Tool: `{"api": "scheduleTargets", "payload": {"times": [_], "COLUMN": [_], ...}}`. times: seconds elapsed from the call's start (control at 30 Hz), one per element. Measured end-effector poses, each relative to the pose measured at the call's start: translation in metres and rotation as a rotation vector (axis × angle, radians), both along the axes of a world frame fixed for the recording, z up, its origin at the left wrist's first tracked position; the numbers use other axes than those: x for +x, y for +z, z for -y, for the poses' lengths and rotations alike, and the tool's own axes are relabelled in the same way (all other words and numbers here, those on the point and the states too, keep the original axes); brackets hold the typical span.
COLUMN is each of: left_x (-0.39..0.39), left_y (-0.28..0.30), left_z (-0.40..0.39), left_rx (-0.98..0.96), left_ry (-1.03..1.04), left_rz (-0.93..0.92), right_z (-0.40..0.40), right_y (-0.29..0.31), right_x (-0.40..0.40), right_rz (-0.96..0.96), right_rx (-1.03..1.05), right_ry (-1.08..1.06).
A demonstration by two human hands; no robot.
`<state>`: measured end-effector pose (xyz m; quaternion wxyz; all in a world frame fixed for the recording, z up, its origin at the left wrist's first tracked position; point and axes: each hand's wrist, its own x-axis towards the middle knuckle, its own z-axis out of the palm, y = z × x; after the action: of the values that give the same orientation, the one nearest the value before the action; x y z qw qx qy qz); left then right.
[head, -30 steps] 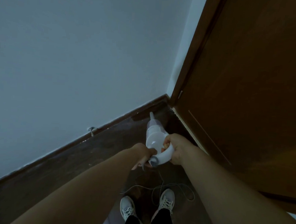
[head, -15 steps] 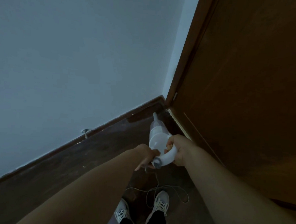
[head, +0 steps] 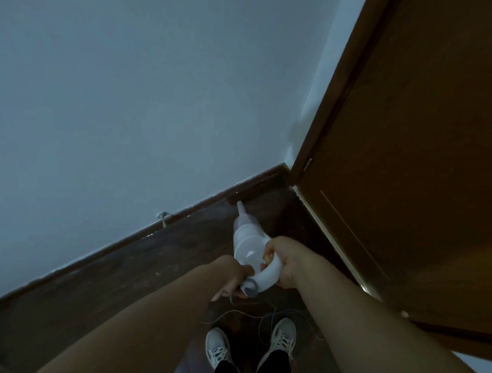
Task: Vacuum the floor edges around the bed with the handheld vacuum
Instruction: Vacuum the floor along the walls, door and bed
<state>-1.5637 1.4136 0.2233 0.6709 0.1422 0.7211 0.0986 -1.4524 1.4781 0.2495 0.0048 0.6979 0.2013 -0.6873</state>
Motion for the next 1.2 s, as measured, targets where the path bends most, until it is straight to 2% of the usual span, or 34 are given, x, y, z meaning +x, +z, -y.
{"api": "scheduleTargets", "payload": {"times": [0.27,0.4,0.57,0.67,0.8,1.2], "left_x": [-0.04,-0.041,-0.038,-0.037,-0.033,-0.013], "left_y": [0.003,0.009,0.011,0.015,0.021,0.029], "left_z": [0.022,0.014,-0.004,-0.019,-0.032,-0.09], "left_rx": [0.021,0.077,0.102,0.114,0.098,0.175], "left_ry": [0.025,-0.093,-0.058,-0.108,-0.162,-0.072], "left_rz": [-0.048,-0.116,-0.145,-0.183,-0.14,-0.157], "right_z": [0.022,0.017,0.004,-0.008,-0.023,-0.071], "right_y": [0.011,0.022,0.03,0.033,0.036,0.055], "right_x": [-0.034,-0.035,-0.03,-0.03,-0.027,-0.007], "right_rz": [-0.067,-0.082,-0.096,-0.096,-0.097,-0.114], "right_rx": [0.039,0.057,0.092,0.112,0.121,0.207], "right_ry": [-0.02,-0.077,-0.113,-0.121,-0.12,-0.23]}}
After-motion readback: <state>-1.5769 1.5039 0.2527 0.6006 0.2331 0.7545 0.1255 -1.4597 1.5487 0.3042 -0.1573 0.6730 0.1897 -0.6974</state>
